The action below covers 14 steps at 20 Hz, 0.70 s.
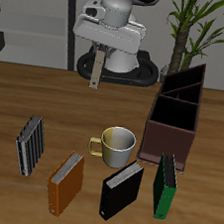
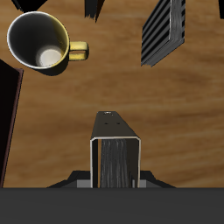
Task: Place the yellow book into the left desk caddy's back compartment
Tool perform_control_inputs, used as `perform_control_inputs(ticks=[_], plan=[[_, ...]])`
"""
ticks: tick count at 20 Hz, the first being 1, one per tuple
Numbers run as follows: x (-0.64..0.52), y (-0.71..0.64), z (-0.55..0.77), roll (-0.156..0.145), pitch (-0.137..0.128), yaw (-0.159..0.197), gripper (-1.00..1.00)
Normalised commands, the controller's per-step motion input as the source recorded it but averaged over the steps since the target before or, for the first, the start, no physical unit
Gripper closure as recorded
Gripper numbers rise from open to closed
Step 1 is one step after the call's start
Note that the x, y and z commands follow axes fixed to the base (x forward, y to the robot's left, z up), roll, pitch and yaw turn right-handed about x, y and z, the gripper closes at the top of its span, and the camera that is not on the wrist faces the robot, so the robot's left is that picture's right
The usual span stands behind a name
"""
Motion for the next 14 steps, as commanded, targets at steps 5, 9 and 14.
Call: perform_control_inputs(ticks=[5, 9, 14], plan=[[-0.29, 0.62, 0.22, 0.018, -0.038, -0.022, 1.0], [-0.12, 0.3, 0.12, -0.001, -0.021, -0.015, 1.0], [-0.15, 0.46, 0.06, 0.06, 0.004, -0.001, 1.0]])
